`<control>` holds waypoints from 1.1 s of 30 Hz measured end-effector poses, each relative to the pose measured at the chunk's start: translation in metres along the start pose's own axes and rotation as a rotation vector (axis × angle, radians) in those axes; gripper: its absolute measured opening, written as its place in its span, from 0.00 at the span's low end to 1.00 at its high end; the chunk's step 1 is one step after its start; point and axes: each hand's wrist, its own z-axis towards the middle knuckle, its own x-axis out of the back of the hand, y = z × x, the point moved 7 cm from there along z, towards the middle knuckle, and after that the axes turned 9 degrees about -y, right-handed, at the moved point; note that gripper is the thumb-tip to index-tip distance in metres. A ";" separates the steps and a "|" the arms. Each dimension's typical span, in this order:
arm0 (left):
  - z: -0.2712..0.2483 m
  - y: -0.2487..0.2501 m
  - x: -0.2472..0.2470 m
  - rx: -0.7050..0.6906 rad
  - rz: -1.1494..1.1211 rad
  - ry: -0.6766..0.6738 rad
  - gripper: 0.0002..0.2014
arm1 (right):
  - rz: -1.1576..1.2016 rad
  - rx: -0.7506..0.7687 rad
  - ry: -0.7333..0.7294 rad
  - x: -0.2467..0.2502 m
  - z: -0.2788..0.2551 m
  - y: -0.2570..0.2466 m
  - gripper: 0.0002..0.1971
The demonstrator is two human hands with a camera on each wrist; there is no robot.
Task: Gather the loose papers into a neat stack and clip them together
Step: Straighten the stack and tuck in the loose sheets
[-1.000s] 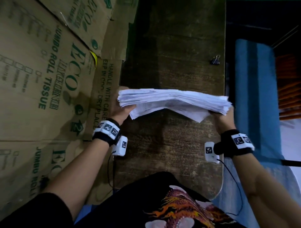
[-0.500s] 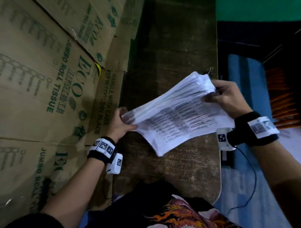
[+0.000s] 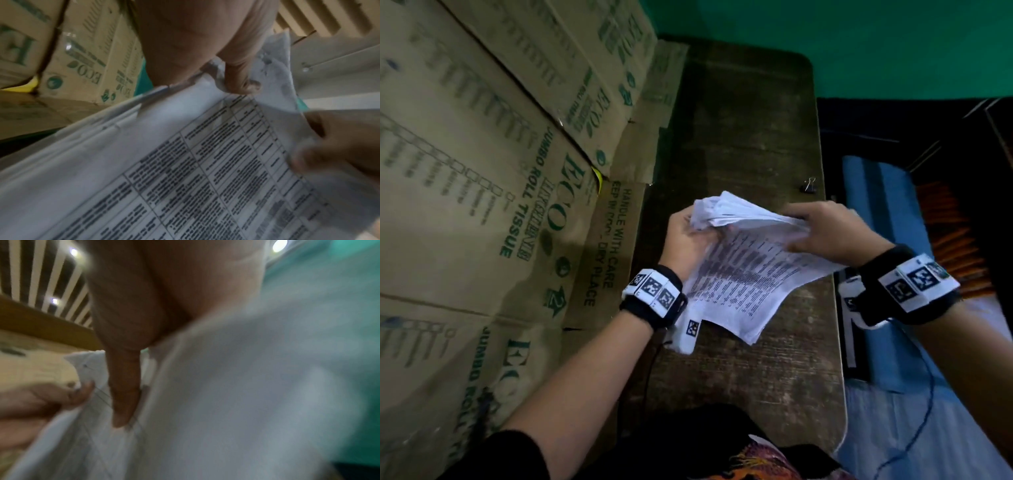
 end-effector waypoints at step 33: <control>-0.004 -0.038 0.024 0.037 0.014 -0.027 0.16 | 1.075 0.169 0.576 -0.067 -0.016 0.055 0.23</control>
